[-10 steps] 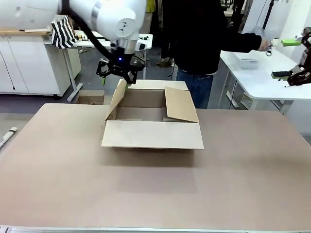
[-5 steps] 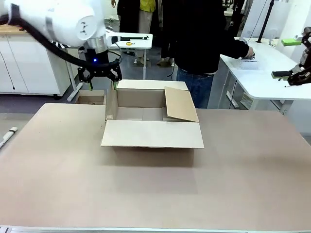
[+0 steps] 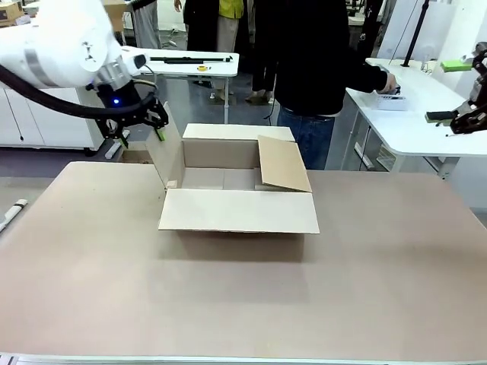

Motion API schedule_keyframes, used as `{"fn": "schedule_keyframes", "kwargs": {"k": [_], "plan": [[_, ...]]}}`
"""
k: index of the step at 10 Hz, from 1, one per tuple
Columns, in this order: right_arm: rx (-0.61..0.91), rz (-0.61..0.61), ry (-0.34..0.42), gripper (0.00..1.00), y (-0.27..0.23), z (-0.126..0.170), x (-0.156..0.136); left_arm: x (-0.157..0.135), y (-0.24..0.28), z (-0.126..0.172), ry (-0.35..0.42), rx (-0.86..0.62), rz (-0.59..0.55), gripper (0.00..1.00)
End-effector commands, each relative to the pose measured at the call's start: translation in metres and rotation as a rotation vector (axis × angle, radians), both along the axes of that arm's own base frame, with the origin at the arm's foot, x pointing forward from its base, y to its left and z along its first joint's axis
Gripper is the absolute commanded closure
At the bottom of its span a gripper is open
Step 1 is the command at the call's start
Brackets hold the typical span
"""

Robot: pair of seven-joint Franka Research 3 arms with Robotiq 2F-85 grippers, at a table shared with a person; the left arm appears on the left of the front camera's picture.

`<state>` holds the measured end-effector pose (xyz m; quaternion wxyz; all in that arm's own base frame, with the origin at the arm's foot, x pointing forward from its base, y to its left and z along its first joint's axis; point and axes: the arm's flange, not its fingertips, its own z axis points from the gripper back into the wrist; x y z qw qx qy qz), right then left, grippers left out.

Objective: Pack the gift set into the box.
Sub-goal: Place both hands on the side flaps of the Package Box and spread them outward.

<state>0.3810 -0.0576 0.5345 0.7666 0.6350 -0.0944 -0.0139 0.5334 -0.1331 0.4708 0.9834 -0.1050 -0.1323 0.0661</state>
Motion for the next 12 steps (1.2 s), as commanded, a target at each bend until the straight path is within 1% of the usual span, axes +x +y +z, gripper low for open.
{"fn": "schedule_keyframes", "kwargs": {"k": [1,3,6,7,10,11,12], "plan": [[-0.005,0.012,-0.023,0.00,-0.001,0.000,0.001,-0.021,0.024,0.001,-0.061,-0.072,-0.005,0.00],[-0.005,0.012,-0.023,0.00,-0.001,0.000,0.001,-0.017,0.036,-0.008,-0.051,-0.132,-0.008,0.00],[-0.005,0.012,-0.023,0.00,-0.001,0.000,0.001,0.010,0.046,-0.040,0.085,-0.228,0.039,0.00],[-0.005,0.012,-0.023,0.00,-0.001,0.000,0.001,-0.009,0.036,-0.018,0.002,-0.154,0.041,0.00],[-0.005,0.012,-0.023,0.00,-0.001,0.000,0.001,-0.009,0.036,-0.018,0.002,-0.154,0.041,0.00],[0.000,0.000,0.000,0.00,0.000,0.000,0.000,-0.009,0.036,-0.018,0.002,-0.154,0.041,0.00],[-0.115,0.044,-0.029,0.00,0.045,0.009,0.018,-0.009,0.036,-0.018,0.002,-0.154,0.041,0.00]]}}
